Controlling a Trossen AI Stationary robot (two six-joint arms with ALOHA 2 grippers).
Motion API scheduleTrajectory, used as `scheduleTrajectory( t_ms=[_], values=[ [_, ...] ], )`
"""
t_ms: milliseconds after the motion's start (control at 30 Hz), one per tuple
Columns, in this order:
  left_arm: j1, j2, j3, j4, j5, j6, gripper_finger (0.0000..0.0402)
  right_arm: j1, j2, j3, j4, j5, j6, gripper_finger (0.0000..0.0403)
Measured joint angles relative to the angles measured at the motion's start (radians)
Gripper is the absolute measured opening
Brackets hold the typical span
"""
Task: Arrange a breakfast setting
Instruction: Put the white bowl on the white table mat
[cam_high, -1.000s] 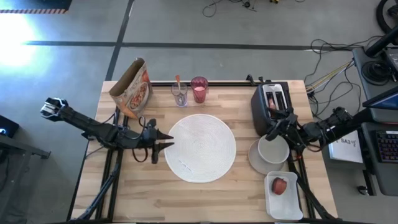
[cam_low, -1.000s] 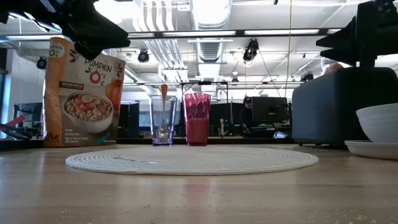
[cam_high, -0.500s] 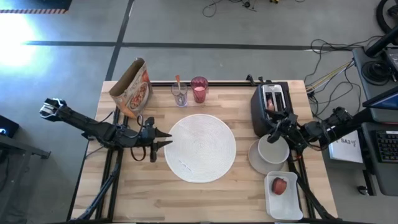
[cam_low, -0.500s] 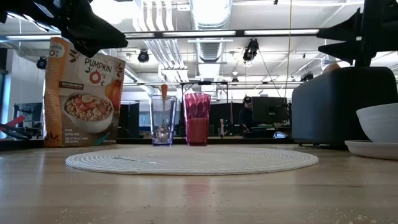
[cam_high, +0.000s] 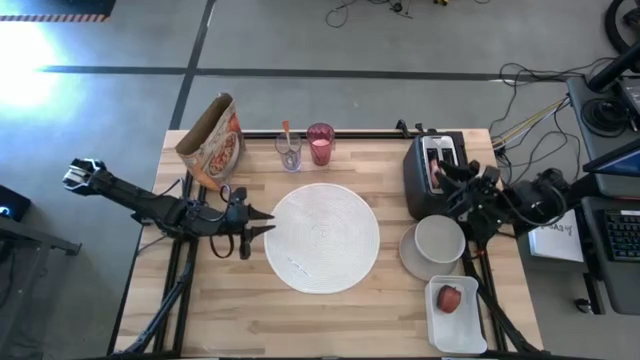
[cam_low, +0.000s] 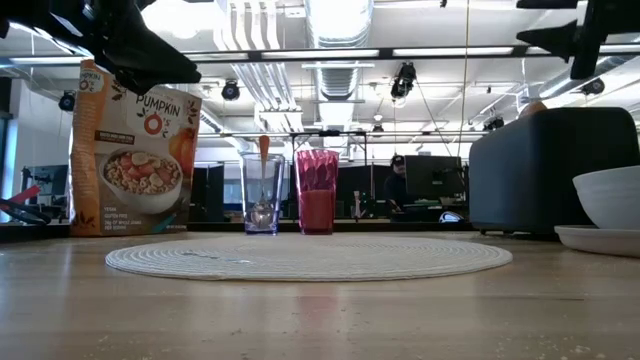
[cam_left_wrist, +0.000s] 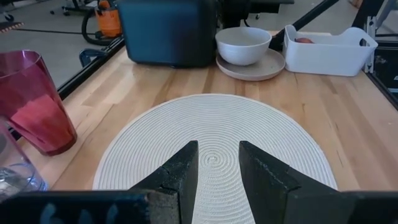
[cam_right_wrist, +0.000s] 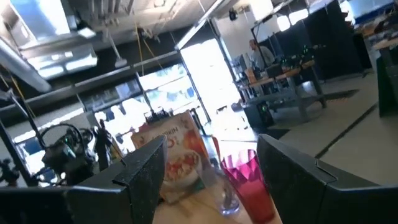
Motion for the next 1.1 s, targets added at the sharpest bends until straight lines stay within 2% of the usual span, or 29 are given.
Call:
scheduleTrajectory(
  t_ms=[267,400,500,600,700,900,1100],
  values=[
    [0.000,-0.036,-0.019,-0.001,0.001,-0.005,0.0100,0.000,0.184,0.233,-0.284,-0.007,0.107,0.0238],
    [0.000,-0.044,-0.023,0.002,0.015,-0.009,0.0100,0.000,0.273,0.342,-0.378,-0.077,0.214,0.0238],
    [0.000,-0.044,-0.024,0.003,0.028,-0.010,0.0100,0.000,0.333,0.433,-0.599,-0.076,0.410,0.0238],
    [0.000,-0.046,-0.024,0.002,0.048,-0.013,0.0100,0.000,0.403,0.531,-0.934,-0.098,0.725,0.0238],
    [0.000,-0.047,-0.024,0.002,0.053,-0.014,0.0100,0.000,0.485,0.595,-1.137,-0.183,0.992,0.0238],
    [0.000,-0.043,-0.024,0.009,0.052,-0.014,0.0100,0.000,0.669,0.663,-1.185,-0.430,1.176,0.0238],
    [0.000,-0.031,-0.024,0.017,0.052,-0.013,0.0100,0.000,0.875,0.751,-1.334,-0.659,1.465,0.0238]
  ],
)
